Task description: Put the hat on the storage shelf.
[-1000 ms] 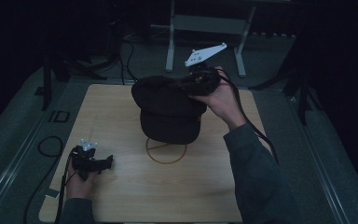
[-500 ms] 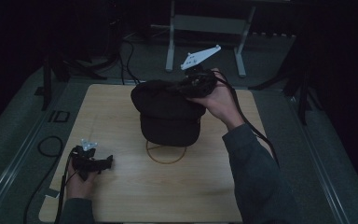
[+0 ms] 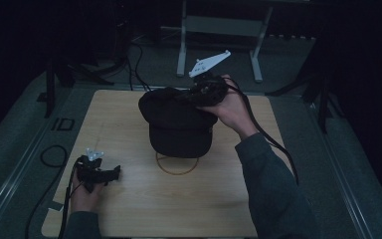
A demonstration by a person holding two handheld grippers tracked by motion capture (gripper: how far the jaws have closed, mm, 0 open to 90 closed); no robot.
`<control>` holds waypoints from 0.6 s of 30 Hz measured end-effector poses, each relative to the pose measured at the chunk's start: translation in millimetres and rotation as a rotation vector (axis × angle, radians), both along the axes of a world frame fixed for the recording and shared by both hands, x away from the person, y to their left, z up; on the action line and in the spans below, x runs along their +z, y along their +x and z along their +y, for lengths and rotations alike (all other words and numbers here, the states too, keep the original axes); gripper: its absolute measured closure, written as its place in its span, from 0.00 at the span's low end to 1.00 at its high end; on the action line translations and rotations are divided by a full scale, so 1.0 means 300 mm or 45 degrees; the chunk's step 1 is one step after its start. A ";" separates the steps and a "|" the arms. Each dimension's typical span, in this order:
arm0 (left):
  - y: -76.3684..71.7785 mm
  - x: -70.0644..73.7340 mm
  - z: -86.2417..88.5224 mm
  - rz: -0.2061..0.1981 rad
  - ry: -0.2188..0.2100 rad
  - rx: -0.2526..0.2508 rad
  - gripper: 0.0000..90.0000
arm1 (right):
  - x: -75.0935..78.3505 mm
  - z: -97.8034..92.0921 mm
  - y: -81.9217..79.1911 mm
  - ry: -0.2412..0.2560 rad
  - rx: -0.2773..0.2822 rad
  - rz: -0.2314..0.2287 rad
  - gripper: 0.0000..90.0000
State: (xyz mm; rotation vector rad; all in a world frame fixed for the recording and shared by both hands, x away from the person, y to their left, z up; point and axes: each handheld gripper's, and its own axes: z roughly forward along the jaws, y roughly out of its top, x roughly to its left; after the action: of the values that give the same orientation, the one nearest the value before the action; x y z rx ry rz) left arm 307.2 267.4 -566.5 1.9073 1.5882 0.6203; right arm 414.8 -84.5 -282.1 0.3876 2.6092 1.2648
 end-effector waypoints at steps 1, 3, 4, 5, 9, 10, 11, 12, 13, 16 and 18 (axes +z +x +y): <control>0.000 0.000 0.000 0.000 0.000 0.000 0.02 | -0.001 0.000 0.000 -0.001 0.001 0.001 0.90; 0.000 0.000 0.000 0.000 0.000 0.000 0.02 | -0.001 0.001 -0.001 -0.004 0.001 0.003 0.90; 0.000 0.000 0.000 0.000 0.000 0.000 0.02 | -0.002 0.001 0.000 -0.006 0.003 0.003 0.90; 0.000 0.000 0.000 0.000 0.000 0.000 0.02 | -0.003 0.002 -0.001 -0.009 0.005 0.001 0.90; 0.000 0.000 0.000 0.000 0.000 0.000 0.02 | -0.006 0.006 -0.001 -0.014 0.007 0.003 0.90; 0.000 0.000 0.000 0.000 0.001 -0.001 0.02 | -0.008 0.007 -0.001 -0.017 0.010 0.006 0.90; 0.000 0.000 0.000 0.000 0.001 -0.001 0.02 | -0.009 0.009 -0.001 -0.023 0.010 0.008 0.90; 0.000 0.000 0.000 0.000 0.001 -0.001 0.02 | -0.011 0.010 0.000 -0.030 0.013 0.006 0.90; 0.000 0.000 0.000 0.000 0.001 -0.001 0.02 | -0.013 0.012 0.000 -0.035 0.012 0.009 0.90; 0.000 0.000 0.000 0.000 0.000 0.000 0.02 | -0.015 0.014 0.000 -0.045 0.009 0.008 0.89; 0.000 0.000 0.000 -0.001 0.000 0.000 0.02 | -0.018 0.016 0.003 -0.048 0.011 0.009 0.89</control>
State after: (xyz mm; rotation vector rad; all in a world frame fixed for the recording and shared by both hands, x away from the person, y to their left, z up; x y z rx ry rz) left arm 307.2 267.3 -566.6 1.9068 1.5881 0.6206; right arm 415.7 -79.8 -287.6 0.3753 2.6396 1.2170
